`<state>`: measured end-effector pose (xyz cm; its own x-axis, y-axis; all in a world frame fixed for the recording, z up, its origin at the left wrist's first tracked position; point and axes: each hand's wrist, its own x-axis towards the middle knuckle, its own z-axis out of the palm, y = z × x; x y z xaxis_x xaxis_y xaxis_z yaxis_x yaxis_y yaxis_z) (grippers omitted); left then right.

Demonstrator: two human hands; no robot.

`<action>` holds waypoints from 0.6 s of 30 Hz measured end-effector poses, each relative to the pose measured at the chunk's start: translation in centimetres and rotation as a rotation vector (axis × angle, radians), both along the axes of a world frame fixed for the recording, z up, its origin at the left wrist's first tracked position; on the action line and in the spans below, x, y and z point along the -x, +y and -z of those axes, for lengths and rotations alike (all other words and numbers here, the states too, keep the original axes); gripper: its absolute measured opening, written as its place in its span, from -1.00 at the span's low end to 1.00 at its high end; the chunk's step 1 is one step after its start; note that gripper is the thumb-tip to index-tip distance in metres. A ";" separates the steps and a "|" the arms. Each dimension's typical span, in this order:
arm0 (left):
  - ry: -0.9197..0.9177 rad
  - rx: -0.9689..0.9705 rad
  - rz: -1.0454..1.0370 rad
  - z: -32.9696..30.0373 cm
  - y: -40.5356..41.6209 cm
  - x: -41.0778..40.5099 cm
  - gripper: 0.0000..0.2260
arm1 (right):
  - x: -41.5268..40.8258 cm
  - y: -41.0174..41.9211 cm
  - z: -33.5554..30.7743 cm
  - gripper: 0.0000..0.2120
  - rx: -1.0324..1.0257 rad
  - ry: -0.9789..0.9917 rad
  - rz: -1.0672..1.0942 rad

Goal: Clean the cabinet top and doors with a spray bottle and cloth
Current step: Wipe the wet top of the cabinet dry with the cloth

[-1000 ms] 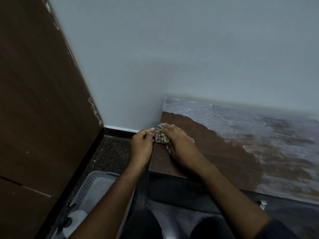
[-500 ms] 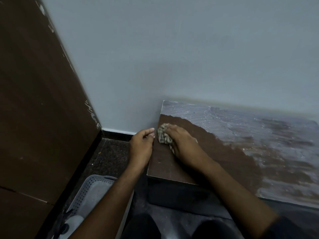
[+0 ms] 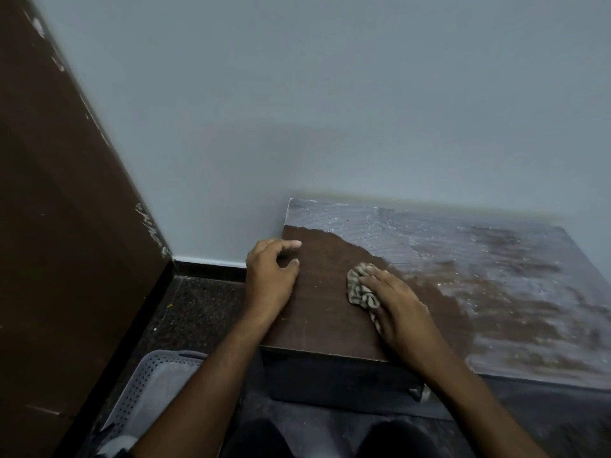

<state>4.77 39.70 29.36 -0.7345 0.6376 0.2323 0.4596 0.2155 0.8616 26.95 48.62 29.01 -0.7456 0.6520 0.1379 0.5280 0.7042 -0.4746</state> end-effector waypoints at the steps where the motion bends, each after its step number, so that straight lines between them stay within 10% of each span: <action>1: 0.008 -0.005 -0.016 0.2 0.0 -0.1 -0.72 | -0.1 0.0 0.2 -0.55 -0.001 0.000 -0.005; 11: 0.110 0.052 0.034 -0.9 -0.9 -0.6 -0.71 | 12.4 2.3 0.3 -0.49 0.008 0.077 -0.179; 18: 0.257 0.128 0.176 -1.7 0.4 -3.4 -0.65 | -0.3 0.1 0.0 -0.59 0.041 0.090 -0.020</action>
